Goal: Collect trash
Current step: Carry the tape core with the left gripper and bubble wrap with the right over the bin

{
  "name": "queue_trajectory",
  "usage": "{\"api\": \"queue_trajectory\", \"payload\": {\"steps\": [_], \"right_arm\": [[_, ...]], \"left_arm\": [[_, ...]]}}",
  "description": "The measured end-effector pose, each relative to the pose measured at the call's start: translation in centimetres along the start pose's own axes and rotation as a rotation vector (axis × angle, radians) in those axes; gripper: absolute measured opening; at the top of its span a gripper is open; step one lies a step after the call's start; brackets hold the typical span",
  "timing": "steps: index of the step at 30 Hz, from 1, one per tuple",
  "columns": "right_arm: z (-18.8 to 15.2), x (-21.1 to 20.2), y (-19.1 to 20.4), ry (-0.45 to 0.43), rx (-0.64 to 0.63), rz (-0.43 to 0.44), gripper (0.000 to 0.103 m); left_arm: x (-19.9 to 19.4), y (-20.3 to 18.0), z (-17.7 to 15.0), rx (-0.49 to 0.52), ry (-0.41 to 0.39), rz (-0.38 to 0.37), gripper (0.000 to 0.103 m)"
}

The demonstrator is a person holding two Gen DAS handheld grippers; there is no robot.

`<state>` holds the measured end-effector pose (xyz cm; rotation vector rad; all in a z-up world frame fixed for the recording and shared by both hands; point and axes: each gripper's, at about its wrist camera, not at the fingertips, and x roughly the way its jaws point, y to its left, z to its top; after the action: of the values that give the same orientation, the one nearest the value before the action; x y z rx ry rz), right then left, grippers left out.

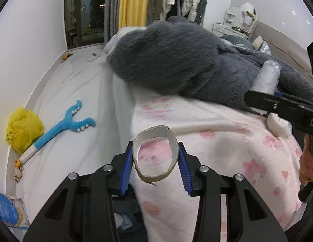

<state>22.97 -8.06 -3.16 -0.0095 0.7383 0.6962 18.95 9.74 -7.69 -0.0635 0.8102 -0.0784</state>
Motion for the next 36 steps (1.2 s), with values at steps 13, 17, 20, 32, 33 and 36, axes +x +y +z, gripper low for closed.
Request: {"api": "queue_trajectory", "payload": {"steps": [13,17,20,32,33,36], "right_arm": [[0.5,3.0,6.5,0.027,-0.070,0.073,0.040],[0.1,4.1,8.7,0.054,-0.102,0.087,0.040],[-0.3,4.8,9.9,0.076,-0.114,0.095,0.040],[-1.1,8.2,14.0,0.177,-0.141,0.127,0.040],[-1.3,8.6,14.5,0.193,-0.146,0.129,0.040],[-1.8,9.7,15.4,0.229,-0.160,0.131,0.040]], "left_arm": [[1.0,6.4,-2.8,-0.090,0.131,0.056,0.045],[1.9,8.0,-4.1,-0.109,0.182,0.076,0.045],[2.4,9.0,-5.2,-0.125,0.225,0.088,0.045],[4.7,12.5,-10.1,-0.172,0.441,0.077,0.046],[4.9,12.7,-10.4,-0.174,0.455,0.076,0.046],[5.0,13.7,-11.7,-0.188,0.494,0.070,0.047]]}}
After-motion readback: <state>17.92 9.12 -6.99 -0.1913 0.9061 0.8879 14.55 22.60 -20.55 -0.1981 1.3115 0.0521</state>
